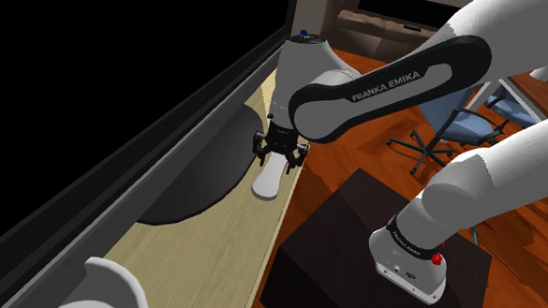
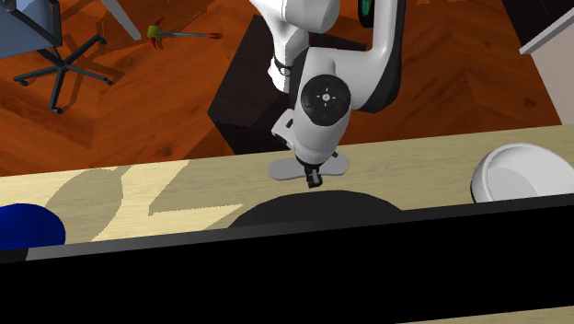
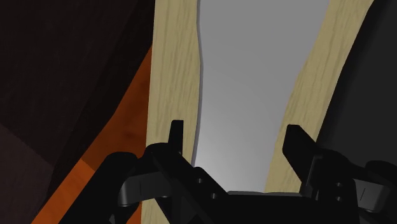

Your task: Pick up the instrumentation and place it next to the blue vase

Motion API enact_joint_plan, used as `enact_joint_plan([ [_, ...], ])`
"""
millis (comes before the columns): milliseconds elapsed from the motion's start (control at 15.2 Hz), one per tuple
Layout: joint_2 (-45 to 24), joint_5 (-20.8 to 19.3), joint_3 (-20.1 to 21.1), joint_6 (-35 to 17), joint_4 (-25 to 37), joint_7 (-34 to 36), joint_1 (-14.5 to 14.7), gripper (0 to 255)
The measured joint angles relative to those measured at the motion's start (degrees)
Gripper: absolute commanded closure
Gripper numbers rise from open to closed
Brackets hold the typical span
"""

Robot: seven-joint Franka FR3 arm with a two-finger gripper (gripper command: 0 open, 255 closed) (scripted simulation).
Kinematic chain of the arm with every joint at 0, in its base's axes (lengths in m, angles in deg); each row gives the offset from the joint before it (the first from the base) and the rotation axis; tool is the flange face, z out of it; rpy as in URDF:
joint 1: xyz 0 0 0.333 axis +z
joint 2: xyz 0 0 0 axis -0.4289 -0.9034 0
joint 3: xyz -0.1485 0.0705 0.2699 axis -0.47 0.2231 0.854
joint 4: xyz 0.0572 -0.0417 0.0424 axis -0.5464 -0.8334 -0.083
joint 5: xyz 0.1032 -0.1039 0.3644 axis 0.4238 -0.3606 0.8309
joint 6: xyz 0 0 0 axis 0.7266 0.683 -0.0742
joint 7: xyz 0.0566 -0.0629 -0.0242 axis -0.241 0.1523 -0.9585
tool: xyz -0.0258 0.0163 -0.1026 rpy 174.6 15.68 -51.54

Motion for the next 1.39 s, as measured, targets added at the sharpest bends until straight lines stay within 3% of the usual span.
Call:
enact_joint_plan([
  [1386,9.43,-0.05,-5.1,18.96,9.78,-1.21,0.98,255],
])
